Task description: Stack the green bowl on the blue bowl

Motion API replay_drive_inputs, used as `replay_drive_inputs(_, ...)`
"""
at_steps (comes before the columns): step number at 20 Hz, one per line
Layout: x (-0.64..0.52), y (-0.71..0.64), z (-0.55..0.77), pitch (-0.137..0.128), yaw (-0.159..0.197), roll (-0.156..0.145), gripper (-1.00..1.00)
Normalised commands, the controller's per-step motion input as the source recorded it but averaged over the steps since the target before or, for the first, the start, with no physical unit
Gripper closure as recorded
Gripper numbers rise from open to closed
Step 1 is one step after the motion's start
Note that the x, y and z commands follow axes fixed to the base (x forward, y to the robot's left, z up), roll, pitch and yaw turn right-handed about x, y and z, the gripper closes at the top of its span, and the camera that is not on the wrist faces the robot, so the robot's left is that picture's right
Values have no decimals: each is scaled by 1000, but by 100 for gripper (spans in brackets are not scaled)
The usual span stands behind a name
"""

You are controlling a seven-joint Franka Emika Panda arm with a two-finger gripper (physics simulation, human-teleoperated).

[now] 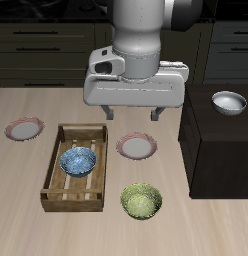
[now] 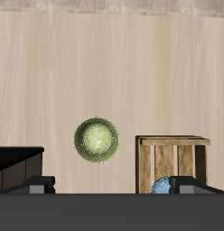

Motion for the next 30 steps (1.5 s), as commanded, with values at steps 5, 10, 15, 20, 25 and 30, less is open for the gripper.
replay_drive_inputs(5,119,-66,-185,11,5,-18,-100)
replay_drive_inputs(10,131,17,-189,0,17,2,-100)
replay_drive_inputs(15,92,-25,-255,10,3,-10,-100)
replay_drive_inputs(20,92,-18,-266,16,10,-2,-100)
replay_drive_inputs(25,93,5,-332,28,6,-5,-100)
replay_drive_inputs(30,97,2,-425,62,-11,-2,-100)
